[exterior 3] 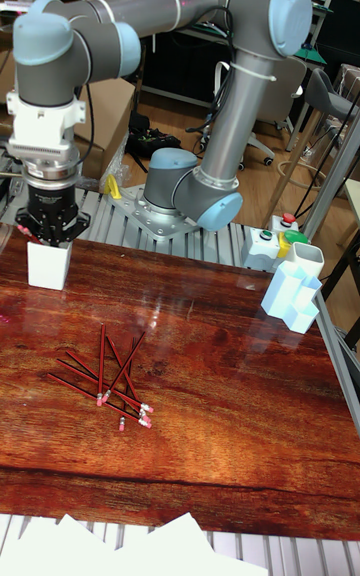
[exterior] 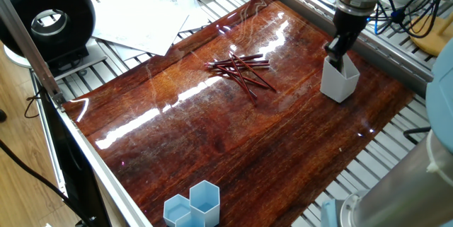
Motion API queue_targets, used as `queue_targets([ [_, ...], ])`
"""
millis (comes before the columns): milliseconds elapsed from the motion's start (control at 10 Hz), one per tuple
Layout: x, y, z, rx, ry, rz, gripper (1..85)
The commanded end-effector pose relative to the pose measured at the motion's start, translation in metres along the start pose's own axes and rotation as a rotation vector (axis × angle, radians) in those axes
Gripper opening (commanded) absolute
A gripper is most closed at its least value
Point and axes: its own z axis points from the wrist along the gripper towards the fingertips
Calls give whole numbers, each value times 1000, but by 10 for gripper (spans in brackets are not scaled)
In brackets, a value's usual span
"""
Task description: Put the pen into the pen holder
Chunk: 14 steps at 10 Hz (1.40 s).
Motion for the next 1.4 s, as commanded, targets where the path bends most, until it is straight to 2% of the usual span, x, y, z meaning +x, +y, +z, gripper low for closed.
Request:
queue_targets([
  [0, -18, -9, -10, 39, -64, 7, 10],
  [100, -13, -2, -11, 10, -52, 25, 10],
  [200, -4, 2, -11, -1, -27, 40, 10],
  [300, 0, -2, -10, 20, -12, 46, 10],
  [400, -1, -12, -11, 53, -15, 38, 10],
  [600, -1, -20, -12, 76, -13, 26, 10],
  [700, 2, -21, -14, 83, -9, 34, 10],
  [800, 6, -11, -15, 50, 0, 57, 10],
  [1000, 4, -4, -18, 50, -1, 62, 10],
  [1300, -13, 4, -29, 43, -8, 57, 10],
])
